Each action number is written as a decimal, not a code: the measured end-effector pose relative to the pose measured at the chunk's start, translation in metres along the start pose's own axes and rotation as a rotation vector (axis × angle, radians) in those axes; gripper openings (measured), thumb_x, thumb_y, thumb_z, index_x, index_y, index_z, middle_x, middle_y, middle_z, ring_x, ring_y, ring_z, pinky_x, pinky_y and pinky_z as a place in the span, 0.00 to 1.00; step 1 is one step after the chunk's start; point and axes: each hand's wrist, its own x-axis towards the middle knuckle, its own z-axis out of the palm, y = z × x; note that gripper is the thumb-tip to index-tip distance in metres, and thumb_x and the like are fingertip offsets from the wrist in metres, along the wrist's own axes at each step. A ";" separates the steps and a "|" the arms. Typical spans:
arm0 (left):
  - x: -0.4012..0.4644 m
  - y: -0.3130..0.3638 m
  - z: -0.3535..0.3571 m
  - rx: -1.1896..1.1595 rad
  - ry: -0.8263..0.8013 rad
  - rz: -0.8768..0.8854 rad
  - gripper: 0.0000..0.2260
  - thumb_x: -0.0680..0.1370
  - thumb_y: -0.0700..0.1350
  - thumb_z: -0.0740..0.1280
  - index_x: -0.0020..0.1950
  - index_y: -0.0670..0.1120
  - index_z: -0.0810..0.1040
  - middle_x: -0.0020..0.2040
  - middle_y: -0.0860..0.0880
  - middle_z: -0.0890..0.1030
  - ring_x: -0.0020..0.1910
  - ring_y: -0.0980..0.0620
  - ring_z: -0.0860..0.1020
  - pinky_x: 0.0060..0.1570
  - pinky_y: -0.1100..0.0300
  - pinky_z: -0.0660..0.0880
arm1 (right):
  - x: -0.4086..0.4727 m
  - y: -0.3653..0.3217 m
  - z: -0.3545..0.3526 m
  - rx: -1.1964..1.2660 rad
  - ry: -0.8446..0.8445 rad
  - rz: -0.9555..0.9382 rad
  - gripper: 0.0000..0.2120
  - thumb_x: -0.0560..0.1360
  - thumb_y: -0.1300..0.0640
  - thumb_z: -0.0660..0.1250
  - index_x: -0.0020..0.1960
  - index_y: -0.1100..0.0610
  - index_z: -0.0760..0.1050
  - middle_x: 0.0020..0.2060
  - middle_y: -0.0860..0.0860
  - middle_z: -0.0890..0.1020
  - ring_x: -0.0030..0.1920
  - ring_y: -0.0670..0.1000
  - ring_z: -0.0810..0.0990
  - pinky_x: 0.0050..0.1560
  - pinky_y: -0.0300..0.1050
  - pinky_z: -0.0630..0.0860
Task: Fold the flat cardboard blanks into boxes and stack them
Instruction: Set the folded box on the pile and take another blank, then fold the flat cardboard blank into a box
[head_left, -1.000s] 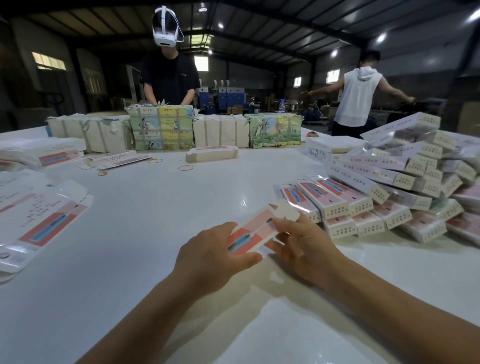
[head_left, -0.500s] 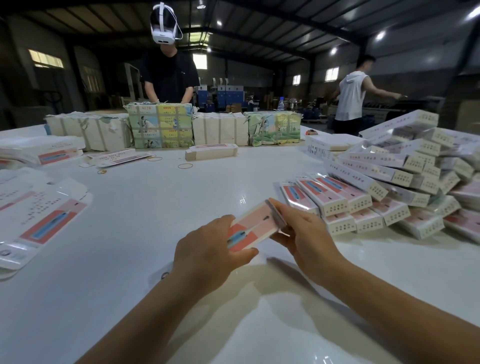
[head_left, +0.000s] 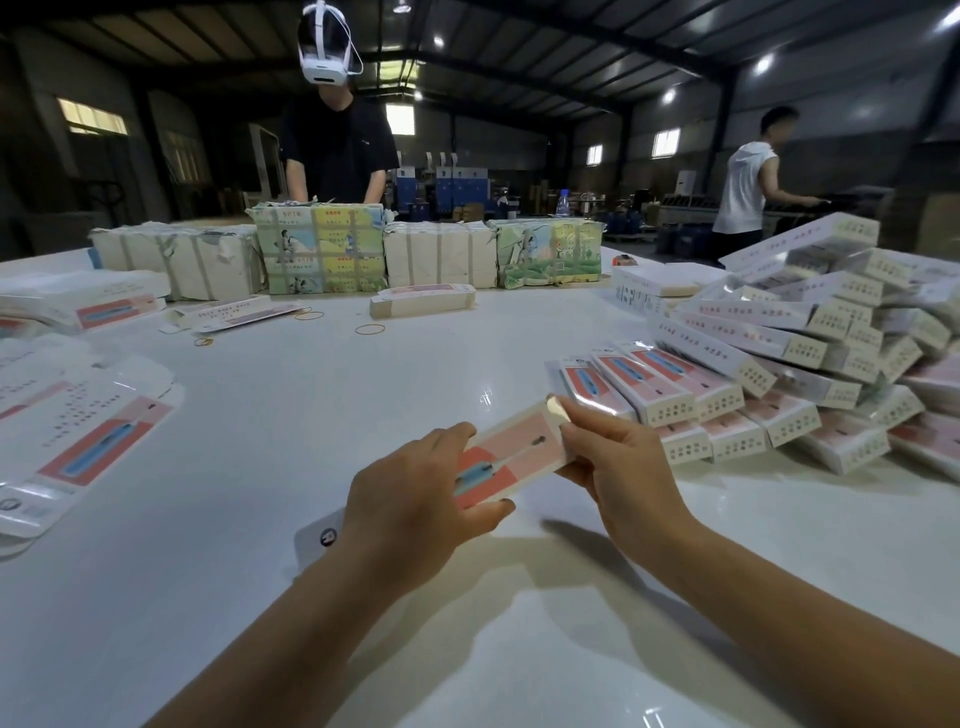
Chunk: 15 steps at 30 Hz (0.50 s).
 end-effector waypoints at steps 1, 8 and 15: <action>0.000 0.000 0.000 0.003 -0.002 0.005 0.30 0.70 0.67 0.64 0.67 0.56 0.65 0.60 0.58 0.76 0.47 0.56 0.76 0.44 0.64 0.73 | 0.000 0.001 0.000 -0.046 0.003 -0.031 0.19 0.79 0.64 0.61 0.46 0.43 0.83 0.42 0.49 0.86 0.48 0.49 0.84 0.49 0.42 0.81; 0.001 0.002 -0.002 0.033 -0.047 0.003 0.27 0.71 0.68 0.63 0.64 0.56 0.65 0.59 0.59 0.75 0.43 0.57 0.73 0.41 0.66 0.71 | -0.005 0.001 0.002 -0.309 -0.034 -0.199 0.28 0.79 0.68 0.53 0.42 0.39 0.83 0.40 0.48 0.84 0.46 0.51 0.82 0.48 0.46 0.81; 0.001 0.009 0.001 0.059 -0.038 -0.040 0.29 0.69 0.70 0.61 0.63 0.56 0.65 0.56 0.59 0.76 0.41 0.56 0.71 0.37 0.69 0.64 | -0.015 0.007 0.008 -0.555 -0.021 -0.430 0.10 0.81 0.62 0.56 0.49 0.51 0.74 0.38 0.50 0.80 0.40 0.50 0.79 0.38 0.46 0.78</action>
